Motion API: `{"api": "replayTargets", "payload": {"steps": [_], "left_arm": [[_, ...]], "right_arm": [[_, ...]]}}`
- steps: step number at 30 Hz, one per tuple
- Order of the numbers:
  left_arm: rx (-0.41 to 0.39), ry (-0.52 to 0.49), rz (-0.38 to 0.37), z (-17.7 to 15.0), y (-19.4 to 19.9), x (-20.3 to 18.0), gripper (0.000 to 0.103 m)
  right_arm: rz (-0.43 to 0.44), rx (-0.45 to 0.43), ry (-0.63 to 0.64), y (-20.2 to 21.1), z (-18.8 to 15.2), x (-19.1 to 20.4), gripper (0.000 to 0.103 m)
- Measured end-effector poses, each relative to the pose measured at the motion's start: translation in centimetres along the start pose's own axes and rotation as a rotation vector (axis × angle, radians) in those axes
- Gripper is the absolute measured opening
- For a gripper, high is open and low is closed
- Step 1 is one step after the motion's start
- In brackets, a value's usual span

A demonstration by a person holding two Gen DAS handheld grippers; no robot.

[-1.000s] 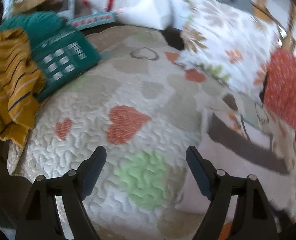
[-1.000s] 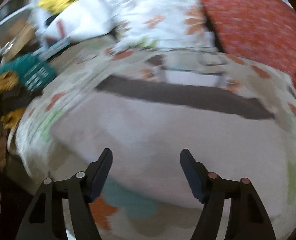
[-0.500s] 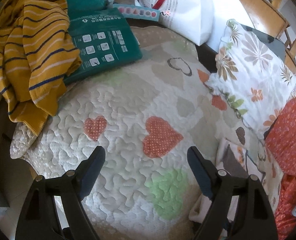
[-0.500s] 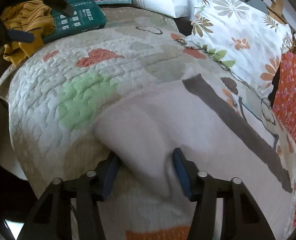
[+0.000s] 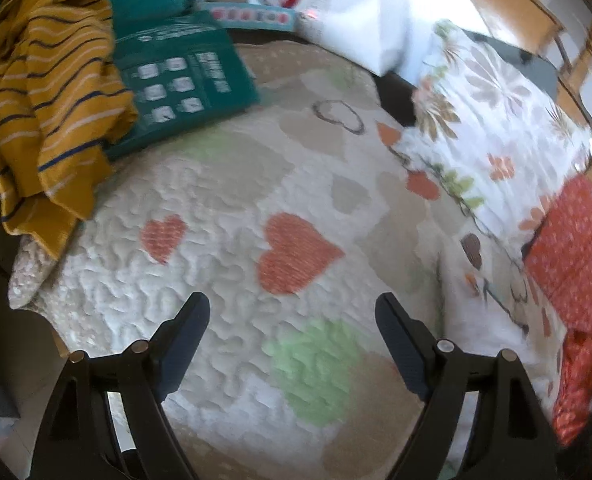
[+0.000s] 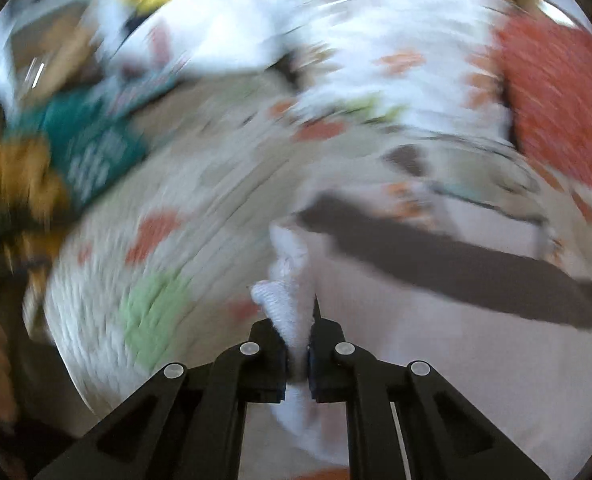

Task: Fold small clothes
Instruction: 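Move the right tool to the shirt's side edge and close on it, then lift the gripped shirt edge with the right tool and fold it over the other half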

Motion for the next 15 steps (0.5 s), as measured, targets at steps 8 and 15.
{"api": "replayTargets", "payload": {"steps": [8,15], "left_arm": [[0.090,-0.206,-0.060,-5.5,-1.7,-7.4,0.084],[0.181,-0.337,-0.138,-10.9,-3.2,-12.7,0.084]], "right_arm": [[-0.221,-0.043,-0.389,10.7,-6.4,-19.2,0.008],[-0.198,0.072,-0.553,9.8,-13.7,-22.7,0.008]]}}
Point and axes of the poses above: each gripper's, at about its wrist camera, not at the fingertips, and y roughly against the way its jaws point, x to its left, z to its top, the point moved 5 cm from there along -y, roughly the way its jaws point, and after that the axes turned 5 degrees about y, right-handed, at the moved point
